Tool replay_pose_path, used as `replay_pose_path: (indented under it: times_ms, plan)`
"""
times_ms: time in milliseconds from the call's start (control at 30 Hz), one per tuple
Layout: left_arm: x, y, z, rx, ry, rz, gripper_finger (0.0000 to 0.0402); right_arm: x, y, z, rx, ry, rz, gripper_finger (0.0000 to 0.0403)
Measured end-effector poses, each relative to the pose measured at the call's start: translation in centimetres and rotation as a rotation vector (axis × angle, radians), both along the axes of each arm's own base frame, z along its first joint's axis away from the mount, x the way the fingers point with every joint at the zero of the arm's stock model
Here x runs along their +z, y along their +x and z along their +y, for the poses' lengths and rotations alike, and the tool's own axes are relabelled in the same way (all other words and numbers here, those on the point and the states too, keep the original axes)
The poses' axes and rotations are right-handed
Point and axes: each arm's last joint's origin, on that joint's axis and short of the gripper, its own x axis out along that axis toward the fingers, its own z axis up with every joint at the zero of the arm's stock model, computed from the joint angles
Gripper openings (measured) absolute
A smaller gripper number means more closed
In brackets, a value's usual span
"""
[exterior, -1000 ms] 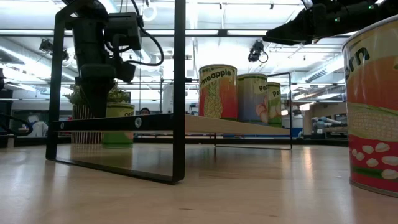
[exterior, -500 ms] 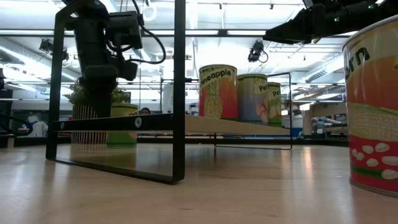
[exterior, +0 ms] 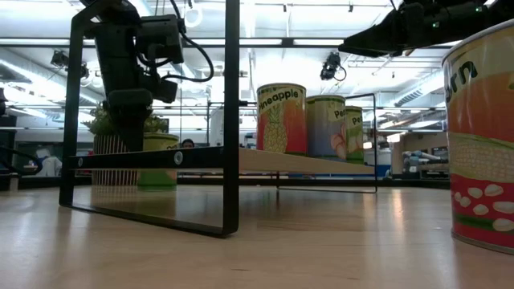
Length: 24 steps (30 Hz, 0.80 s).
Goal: Pick and place cans onto a shelf
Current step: Put the top canned oranges on the shelf
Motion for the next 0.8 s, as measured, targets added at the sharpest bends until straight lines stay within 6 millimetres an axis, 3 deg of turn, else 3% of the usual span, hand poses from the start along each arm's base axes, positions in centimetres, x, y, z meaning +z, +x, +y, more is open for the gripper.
replay_pose_path:
  times_ms: [167, 333, 800]
  plan:
    - [0.04, 0.11, 0.08, 0.009, 0.017, -0.012, 0.0327, 0.08, 0.0, 0.0, -0.001, -0.001, -0.009, 0.0368]
    - [0.04, 0.12, 0.04, 0.01, 0.024, -0.011, 0.0392, 0.07, 0.0, 0.0, -0.001, 0.003, -0.009, 0.0368]
    - [0.15, 0.33, 0.39, 0.001, 0.095, -0.02, 0.0374, 0.09, 0.0, -0.01, -0.002, 0.003, -0.01, 0.0368]
